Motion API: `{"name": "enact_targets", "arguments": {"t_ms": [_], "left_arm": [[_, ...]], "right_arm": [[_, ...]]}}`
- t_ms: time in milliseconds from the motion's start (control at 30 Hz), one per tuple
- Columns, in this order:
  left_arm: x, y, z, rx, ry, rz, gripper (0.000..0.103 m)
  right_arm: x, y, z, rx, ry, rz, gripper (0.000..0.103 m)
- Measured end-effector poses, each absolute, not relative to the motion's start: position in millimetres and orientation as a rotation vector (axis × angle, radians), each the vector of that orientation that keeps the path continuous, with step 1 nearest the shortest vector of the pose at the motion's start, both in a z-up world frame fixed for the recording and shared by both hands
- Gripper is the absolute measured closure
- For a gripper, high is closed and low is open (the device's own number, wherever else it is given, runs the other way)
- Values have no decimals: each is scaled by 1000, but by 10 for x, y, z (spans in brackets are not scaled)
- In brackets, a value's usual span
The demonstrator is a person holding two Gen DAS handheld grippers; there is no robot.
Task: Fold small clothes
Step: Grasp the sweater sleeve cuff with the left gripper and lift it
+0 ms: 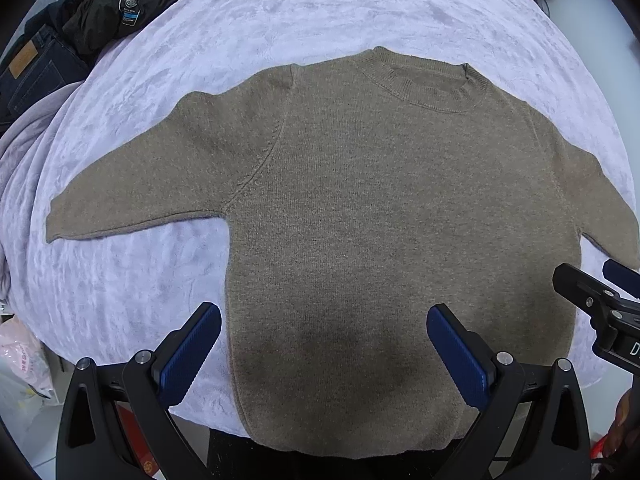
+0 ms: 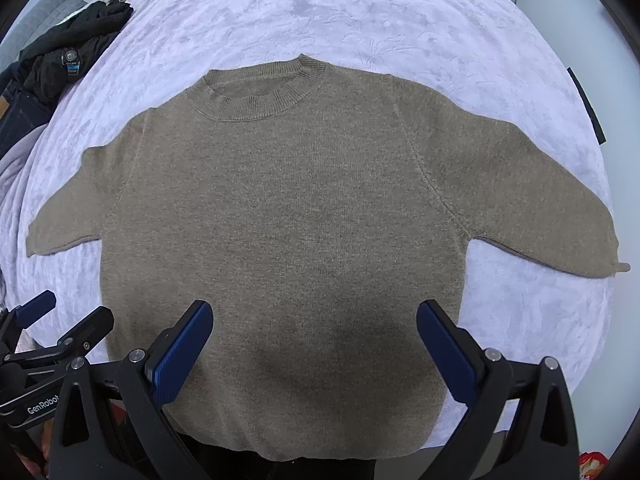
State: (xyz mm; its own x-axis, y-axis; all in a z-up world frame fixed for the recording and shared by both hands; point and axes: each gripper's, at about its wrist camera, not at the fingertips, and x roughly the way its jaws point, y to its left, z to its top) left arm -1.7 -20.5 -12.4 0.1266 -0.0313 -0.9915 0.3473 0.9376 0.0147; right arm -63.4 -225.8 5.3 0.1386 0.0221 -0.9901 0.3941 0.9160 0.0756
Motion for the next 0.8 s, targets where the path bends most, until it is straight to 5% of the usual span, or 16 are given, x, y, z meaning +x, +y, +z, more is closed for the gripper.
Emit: {"name": "enact_targets", "arguments": {"t_ms": [800], "left_arm": [[325,215,-428,36,1430,-271,0]], "right_arm": [[-480,-2121,-227,377,1403,-189,1]]}}
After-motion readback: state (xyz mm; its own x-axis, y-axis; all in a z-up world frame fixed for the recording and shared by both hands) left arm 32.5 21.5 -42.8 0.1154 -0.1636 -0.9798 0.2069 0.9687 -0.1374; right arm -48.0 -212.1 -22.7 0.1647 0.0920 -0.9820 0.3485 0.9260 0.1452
